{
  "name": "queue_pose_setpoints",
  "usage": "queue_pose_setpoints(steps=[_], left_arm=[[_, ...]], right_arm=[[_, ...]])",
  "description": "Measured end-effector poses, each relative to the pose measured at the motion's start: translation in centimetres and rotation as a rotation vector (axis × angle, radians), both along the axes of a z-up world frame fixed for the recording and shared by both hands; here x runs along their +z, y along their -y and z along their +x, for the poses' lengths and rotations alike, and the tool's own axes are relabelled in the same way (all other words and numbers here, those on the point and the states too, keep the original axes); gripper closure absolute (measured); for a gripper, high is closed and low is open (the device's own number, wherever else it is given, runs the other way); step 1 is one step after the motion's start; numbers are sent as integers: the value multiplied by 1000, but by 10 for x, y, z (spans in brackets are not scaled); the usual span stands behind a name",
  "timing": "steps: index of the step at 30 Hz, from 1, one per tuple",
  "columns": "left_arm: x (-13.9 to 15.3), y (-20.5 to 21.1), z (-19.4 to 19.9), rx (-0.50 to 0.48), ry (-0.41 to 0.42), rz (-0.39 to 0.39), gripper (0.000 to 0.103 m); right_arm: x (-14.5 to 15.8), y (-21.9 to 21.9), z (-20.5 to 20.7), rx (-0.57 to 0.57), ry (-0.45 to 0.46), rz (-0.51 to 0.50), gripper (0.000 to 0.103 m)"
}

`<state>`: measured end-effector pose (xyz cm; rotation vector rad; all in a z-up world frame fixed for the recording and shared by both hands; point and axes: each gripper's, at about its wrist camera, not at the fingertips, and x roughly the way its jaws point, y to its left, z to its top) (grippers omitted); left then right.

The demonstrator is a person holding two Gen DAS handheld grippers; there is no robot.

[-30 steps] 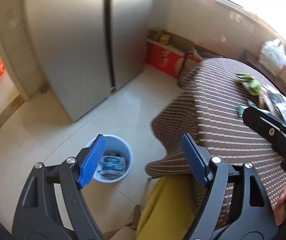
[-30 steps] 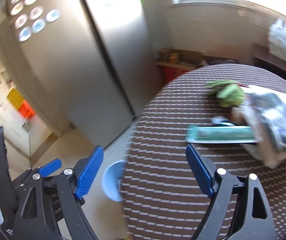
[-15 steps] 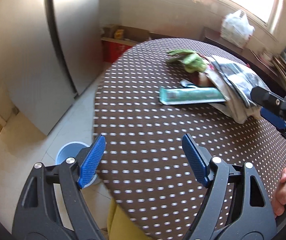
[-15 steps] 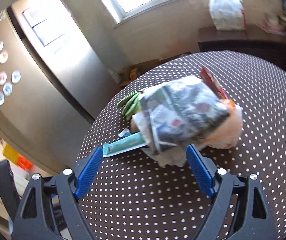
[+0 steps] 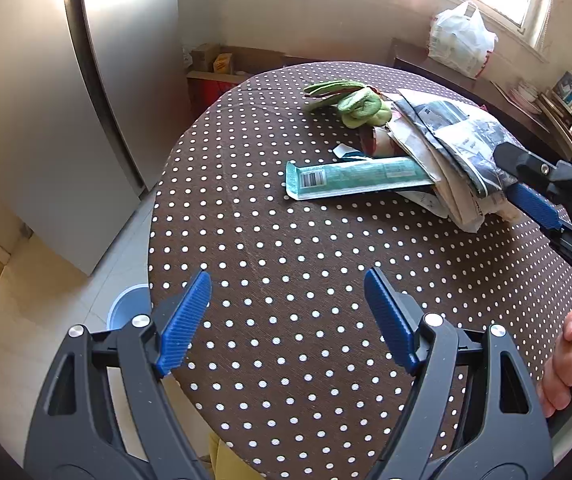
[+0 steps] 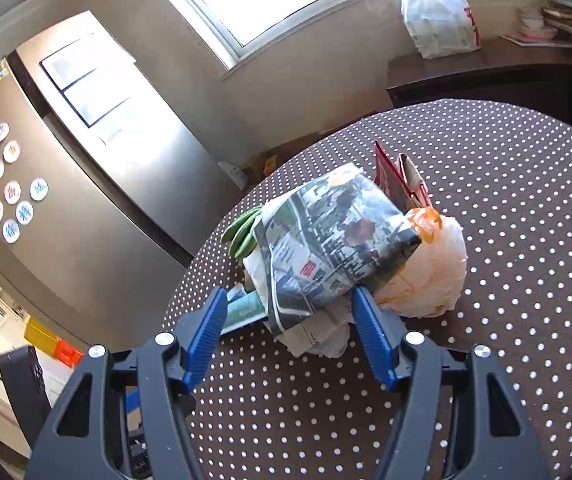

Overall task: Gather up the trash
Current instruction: 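Move both grippers back over the table toward the newspaper, then grasp the newspaper with the right gripper while the left gripper grasps the orange-white plastic bag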

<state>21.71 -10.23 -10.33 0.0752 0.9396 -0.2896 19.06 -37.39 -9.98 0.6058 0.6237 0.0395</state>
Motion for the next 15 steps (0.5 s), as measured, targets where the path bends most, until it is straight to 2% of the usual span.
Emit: queue_pose_setpoints(steps=[7,10,13,15], left_arm=[[-1,-6,5,9,-1,4,25],[0,-8,7,16,-1,8,25],[1,-11,8,18,2,4,25],[1,-11,9,26,4,7,25]], right_arm=[[-1,15,17,-65,25,48,40],[-1,18,23,-91,11,49,70],[-2,24,22,-82,-1,79,69],[-3,33,17,-117,-6,96,61]])
